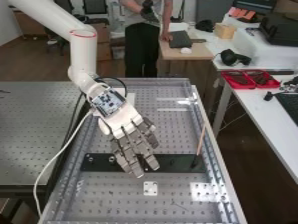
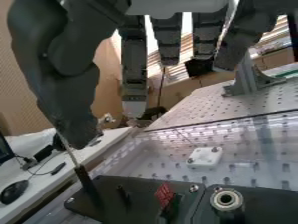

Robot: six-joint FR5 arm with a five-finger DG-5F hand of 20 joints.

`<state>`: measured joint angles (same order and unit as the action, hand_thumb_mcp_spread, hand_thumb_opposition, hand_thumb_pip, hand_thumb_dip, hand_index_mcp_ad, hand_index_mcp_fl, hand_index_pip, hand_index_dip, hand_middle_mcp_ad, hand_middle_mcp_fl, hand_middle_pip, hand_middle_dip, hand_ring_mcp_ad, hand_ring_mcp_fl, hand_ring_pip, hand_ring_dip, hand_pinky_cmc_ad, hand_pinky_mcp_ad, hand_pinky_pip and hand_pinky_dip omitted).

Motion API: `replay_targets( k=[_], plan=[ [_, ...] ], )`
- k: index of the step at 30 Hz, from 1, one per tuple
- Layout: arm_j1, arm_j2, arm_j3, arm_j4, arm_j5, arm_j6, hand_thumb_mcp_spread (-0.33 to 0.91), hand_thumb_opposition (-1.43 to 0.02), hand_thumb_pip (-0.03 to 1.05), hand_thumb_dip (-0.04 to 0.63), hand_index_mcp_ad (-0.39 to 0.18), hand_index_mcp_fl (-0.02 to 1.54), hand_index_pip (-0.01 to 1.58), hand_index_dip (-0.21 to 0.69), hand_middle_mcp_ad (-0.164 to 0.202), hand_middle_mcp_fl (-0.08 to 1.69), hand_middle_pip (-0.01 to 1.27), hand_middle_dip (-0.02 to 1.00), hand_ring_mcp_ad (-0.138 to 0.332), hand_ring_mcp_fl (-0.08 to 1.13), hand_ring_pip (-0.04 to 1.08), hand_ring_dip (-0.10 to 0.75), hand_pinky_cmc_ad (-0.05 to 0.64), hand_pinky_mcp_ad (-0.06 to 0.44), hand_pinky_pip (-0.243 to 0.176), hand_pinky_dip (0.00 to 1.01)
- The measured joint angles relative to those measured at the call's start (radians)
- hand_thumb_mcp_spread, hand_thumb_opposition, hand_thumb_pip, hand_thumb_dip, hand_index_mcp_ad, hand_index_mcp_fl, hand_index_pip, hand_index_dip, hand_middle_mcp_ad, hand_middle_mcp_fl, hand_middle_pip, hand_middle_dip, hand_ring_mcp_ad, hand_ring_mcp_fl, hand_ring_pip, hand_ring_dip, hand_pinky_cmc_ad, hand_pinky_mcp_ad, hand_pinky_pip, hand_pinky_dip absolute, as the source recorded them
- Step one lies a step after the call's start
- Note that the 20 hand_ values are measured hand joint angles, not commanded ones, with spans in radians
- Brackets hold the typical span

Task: Grab the pcb board and place it in the clear container

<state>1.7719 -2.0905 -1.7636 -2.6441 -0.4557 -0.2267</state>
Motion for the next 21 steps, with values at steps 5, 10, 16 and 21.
replay_targets(
  k=[5, 10, 16, 21],
  plan=[
    [0.002, -0.029, 0.024, -0.023, 0.017, 0.019, 0.33, -0.84, 0.66, 0.206, 0.037, 0.02, 1.53, 0.155, 0.155, 0.01, 0.13, 0.09, 0.229, 0.0, 0.06, -0.035, 0.293, 0.208, -0.138, 0.5],
    [0.006, -0.062, 0.052, -0.071, 0.045, 0.066, 0.33, -0.84, 0.7, 0.208, 0.037, 0.02, 1.56, 0.176, 0.155, 0.01, 0.12, 0.1, 0.229, 0.0, 0.06, -0.035, 0.293, 0.208, -0.138, 0.52],
    [0.014, -0.088, 0.074, -0.094, 0.081, 0.075, 0.33, -0.84, 0.7, 0.208, 0.037, 0.02, 1.56, 0.176, 0.155, 0.01, 0.12, 0.1, 0.229, 0.0, 0.06, -0.035, 0.293, 0.208, -0.138, 0.54],
    [0.019, -0.101, 0.088, -0.112, 0.102, 0.068, 0.34, -0.83, 0.7, 0.208, 0.037, 0.02, 1.56, 0.176, 0.155, 0.01, 0.12, 0.09, 0.229, 0.0, 0.06, -0.035, 0.293, 0.208, -0.138, 0.55]
  ],
)
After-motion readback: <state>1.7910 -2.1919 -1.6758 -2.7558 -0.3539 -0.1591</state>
